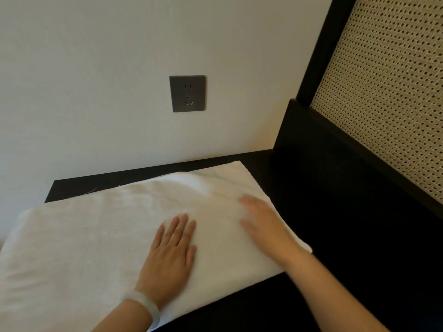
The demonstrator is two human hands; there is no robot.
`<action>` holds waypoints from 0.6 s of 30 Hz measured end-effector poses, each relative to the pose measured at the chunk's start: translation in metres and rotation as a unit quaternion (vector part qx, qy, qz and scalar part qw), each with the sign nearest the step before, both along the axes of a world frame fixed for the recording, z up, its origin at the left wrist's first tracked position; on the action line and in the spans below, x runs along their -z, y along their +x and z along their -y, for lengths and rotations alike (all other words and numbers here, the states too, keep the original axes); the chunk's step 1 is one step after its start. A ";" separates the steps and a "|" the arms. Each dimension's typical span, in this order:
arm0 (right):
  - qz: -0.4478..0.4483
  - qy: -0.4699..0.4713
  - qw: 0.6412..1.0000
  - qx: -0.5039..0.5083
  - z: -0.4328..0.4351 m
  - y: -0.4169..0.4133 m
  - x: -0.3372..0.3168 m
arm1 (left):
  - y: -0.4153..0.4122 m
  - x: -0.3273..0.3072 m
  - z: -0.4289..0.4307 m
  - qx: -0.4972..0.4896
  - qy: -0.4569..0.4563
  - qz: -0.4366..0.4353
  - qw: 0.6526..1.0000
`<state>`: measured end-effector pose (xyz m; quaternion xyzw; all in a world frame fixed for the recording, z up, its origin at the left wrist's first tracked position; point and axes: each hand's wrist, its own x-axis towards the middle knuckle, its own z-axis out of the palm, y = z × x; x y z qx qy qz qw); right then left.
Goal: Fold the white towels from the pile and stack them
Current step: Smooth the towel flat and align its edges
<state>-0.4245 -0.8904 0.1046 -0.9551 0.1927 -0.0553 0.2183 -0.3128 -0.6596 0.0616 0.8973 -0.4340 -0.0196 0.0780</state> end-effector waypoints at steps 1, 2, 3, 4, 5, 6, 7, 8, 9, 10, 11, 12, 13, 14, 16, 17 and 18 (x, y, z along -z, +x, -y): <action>-0.032 -0.027 0.996 -0.073 -0.014 0.008 0.011 | -0.003 -0.005 -0.003 0.002 0.006 0.004 1.000; -0.068 -0.059 0.989 -0.121 -0.024 0.011 0.021 | -0.006 -0.009 -0.007 0.004 0.006 0.001 1.000; -0.094 -0.084 0.981 -0.146 -0.028 0.010 0.031 | -0.009 -0.011 -0.013 0.009 -0.001 -0.001 1.000; -0.102 -0.099 0.978 -0.150 -0.027 0.005 0.038 | -0.012 -0.012 -0.018 0.014 -0.008 -0.001 1.000; -0.099 -0.105 0.979 -0.141 -0.023 -0.001 0.043 | -0.014 -0.013 -0.023 0.017 -0.013 -0.002 1.000; -0.097 -0.110 0.981 -0.125 -0.016 -0.007 0.046 | -0.015 -0.014 -0.026 0.017 -0.012 -0.005 1.000; -0.102 -0.115 0.983 -0.103 -0.008 -0.014 0.046 | -0.016 -0.015 -0.028 0.016 -0.003 -0.010 1.000; -0.107 -0.125 0.983 -0.076 0.002 -0.020 0.046 | -0.016 -0.015 -0.029 0.017 0.008 -0.014 1.000; -0.113 -0.136 0.983 -0.048 0.009 -0.023 0.044 | -0.013 -0.015 -0.028 0.023 0.019 -0.018 0.999; -0.118 -0.148 0.982 -0.026 0.014 -0.023 0.041 | -0.010 -0.015 -0.025 0.029 0.025 -0.018 0.999; -0.112 -0.160 0.981 -0.009 0.017 -0.018 0.037 | -0.004 -0.016 -0.023 0.033 0.033 -0.022 0.999; -0.087 -0.171 0.981 0.004 0.017 -0.008 0.032 | 0.002 -0.017 -0.019 0.029 0.039 -0.021 0.999; -0.053 -0.176 0.983 0.016 0.017 0.004 0.027 | 0.011 -0.018 -0.015 0.021 0.044 -0.016 0.999; -0.023 -0.170 0.985 0.023 0.016 0.017 0.022 | 0.021 -0.019 -0.010 0.006 0.044 -0.007 0.999; -0.018 -0.129 0.991 -0.014 0.016 0.043 0.018 | 0.044 -0.021 0.001 -0.017 0.053 -0.011 0.998; -0.039 -0.113 0.991 -0.055 0.017 0.053 0.021 | 0.057 -0.016 0.006 -0.023 0.054 -0.011 0.998; -0.067 -0.103 0.989 -0.087 0.019 0.060 0.026 | 0.071 -0.009 0.010 -0.025 0.038 0.000 0.999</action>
